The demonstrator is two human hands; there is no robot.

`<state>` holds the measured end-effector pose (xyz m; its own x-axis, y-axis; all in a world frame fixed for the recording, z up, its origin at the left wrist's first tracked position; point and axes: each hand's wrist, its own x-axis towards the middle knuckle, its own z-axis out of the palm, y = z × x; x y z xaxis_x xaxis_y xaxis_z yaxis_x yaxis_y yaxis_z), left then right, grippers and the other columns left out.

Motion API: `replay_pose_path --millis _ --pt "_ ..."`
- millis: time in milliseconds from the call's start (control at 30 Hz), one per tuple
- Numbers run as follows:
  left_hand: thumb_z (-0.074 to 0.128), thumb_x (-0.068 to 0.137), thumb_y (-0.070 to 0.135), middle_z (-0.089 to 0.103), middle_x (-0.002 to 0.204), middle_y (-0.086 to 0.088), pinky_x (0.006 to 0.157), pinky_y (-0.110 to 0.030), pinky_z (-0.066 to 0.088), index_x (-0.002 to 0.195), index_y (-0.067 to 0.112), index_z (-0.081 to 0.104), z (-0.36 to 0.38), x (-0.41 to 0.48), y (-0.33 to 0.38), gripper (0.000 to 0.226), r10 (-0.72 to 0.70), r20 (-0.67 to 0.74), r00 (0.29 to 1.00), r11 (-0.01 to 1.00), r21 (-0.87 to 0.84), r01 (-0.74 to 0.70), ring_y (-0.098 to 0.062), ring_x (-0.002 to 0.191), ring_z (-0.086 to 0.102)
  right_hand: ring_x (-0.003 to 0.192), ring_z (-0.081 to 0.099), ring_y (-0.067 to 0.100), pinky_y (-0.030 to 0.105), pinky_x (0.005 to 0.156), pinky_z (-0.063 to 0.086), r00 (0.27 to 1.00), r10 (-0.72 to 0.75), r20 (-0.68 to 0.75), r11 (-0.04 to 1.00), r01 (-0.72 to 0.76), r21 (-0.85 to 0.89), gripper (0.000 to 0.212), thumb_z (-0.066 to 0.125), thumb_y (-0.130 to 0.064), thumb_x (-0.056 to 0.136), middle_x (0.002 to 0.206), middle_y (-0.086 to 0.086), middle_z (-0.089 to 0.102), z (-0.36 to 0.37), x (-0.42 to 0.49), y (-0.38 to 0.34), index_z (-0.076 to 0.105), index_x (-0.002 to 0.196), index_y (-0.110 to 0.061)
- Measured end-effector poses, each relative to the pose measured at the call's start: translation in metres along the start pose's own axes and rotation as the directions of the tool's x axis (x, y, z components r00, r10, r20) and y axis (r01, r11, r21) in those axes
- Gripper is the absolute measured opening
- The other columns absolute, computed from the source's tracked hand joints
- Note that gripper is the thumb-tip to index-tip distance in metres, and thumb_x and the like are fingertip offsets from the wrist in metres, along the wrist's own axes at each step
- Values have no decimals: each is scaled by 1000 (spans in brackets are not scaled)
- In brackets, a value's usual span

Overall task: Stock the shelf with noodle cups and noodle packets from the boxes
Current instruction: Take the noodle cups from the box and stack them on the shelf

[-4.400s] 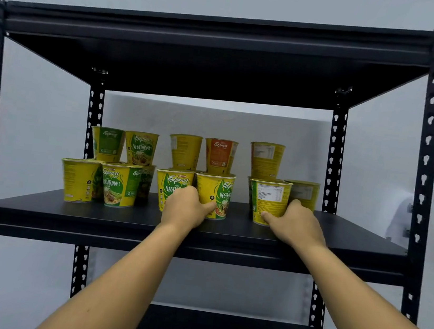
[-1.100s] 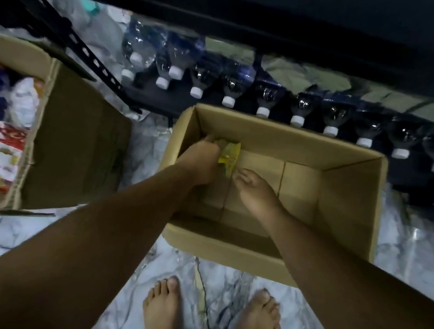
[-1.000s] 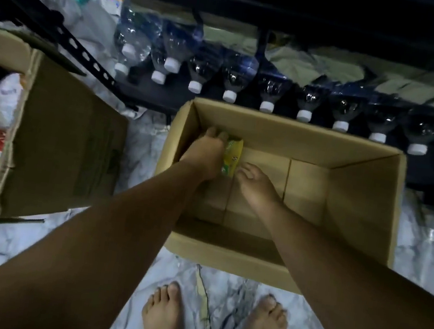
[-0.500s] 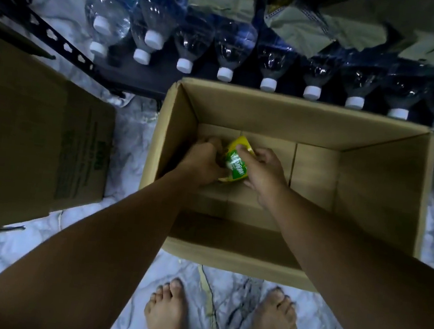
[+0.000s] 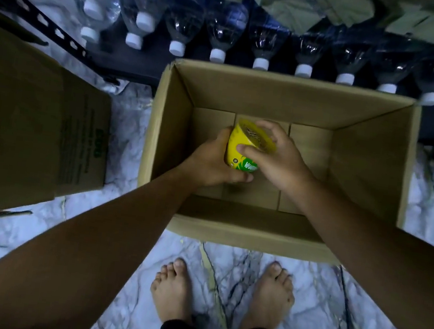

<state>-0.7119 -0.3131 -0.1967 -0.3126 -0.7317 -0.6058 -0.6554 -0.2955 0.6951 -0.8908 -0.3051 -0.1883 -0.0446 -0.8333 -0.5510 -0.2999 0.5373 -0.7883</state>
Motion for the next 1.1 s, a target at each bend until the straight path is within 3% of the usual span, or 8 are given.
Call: replay_pose_path --millis 133,267,400,533,733,833,933,1100 --pt "96 64 42 69 106 12 72 -22 53 130 32 43 -16 -57 54 85 71 -54 996 995 -66 -75 1 92 66 125 56 10 38 105 51 996 -85 30 993 88 -80 72 84 -59 62 133 -2 56 -31 -57 -51 55 128 -56" --pt "96 62 43 68 106 11 74 -33 55 124 31 42 -40 -127 120 83 147 -140 979 984 -80 -159 -10 92 68 121 60 15 43 92 59 987 -140 76 986 146 -83 73 81 -59 65 136 -3 54 -59 -130 -128 53 132 -58" --pt "87 54 57 65 109 18 73 -29 52 114 36 39 -80 -208 196 80 248 -176 953 962 -71 -264 1 93 63 121 57 1 38 103 52 973 -229 36 962 232 -143 75 78 -62 64 135 -10 54 -90 -216 -220 53 134 -58" --pt "91 61 40 63 124 14 87 -43 55 128 38 34 -125 -288 268 88 349 -228 909 928 -50 -369 -10 112 65 122 51 -7 21 107 43 928 -372 -6 911 364 -195 72 88 -48 71 135 -16 50 -118 -304 -315 57 136 -49" --pt "93 64 38 58 132 25 94 -31 52 135 59 28 -185 -400 365 98 468 -263 844 875 6 -484 -1 121 60 127 53 3 22 102 45 847 -524 -88 840 497 -217 67 78 -61 72 139 -20 48 -147 -411 -420 61 133 -42" --pt "92 65 39 59 136 18 94 -38 55 143 45 32 -210 -453 410 99 544 -276 793 831 44 -555 -7 122 61 125 55 5 19 100 45 781 -605 -155 794 578 -186 62 78 -58 70 134 -21 51 -159 -462 -469 63 128 -40" --pt "90 65 45 58 136 23 93 -28 54 145 45 33 -234 -497 456 99 624 -290 726 775 108 -623 0 121 60 125 55 3 11 96 42 725 -657 -205 753 624 -207 61 77 -60 71 135 -23 52 -173 -507 -516 64 127 -41" --pt "90 68 47 59 135 21 96 -35 54 147 41 37 -274 -556 531 96 736 -310 602 667 186 -721 -3 121 61 126 52 0 9 95 42 620 -742 -257 670 693 -264 58 81 -57 77 135 -27 49 -199 -568 -589 63 130 -41"
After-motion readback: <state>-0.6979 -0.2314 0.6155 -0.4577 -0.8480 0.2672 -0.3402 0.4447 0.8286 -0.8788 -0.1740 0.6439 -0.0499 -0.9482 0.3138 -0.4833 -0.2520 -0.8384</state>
